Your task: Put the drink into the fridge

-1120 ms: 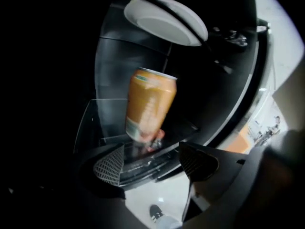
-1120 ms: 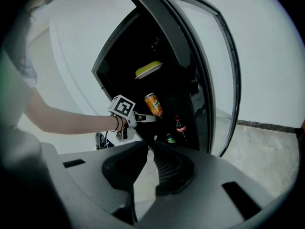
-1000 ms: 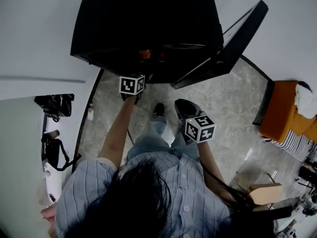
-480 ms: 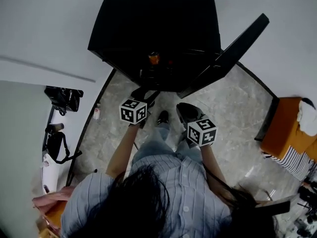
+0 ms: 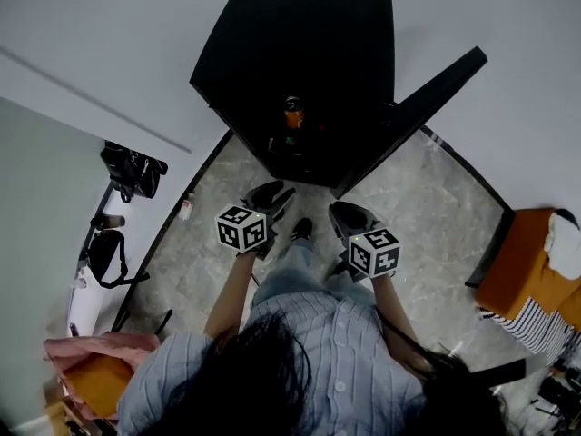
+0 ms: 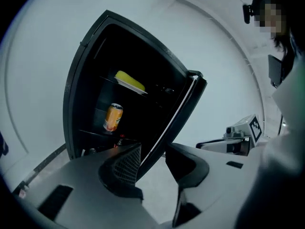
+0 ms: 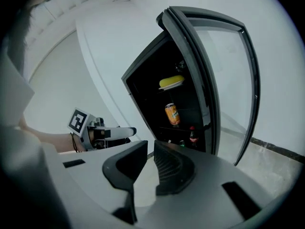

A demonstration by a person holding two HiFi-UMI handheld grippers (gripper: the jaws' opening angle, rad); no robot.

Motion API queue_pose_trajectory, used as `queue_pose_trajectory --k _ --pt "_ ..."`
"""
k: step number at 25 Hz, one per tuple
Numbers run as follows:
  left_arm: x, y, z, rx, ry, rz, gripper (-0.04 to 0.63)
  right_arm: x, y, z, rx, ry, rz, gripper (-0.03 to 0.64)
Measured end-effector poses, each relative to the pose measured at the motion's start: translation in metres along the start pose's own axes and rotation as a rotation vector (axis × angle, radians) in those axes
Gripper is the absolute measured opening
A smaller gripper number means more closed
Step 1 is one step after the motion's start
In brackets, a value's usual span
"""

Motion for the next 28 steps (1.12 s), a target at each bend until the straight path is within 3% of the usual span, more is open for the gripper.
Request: queue_pose_trajectory --k 9,17,28 --pt "-0.024 0.051 0.006 0.014 0.035 -0.021 0.163 -0.039 -0.002 -0.016 -0.048 0.026 -0.052 0.051" --pt "-0.041 0.112 0.006 0.026 0.188 0.035 0.126 -0.071 -0.013 -0.003 -0.105 -0.007 -0.139 0.051" --pt "-0.119 0.137 0.041 0.023 0.26 -0.129 0.087 -0.078 -0.062 0.047 -0.069 -0.084 -0.324 0.051"
Point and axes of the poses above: the fingertips, and each gripper's own axes: x forward along the fingers, y to its right, z out of its underside, the point moved 1 cm from there along -x, backward along the fingers, and after that the axes turned 9 degrees about y, right-handed, at the moved point
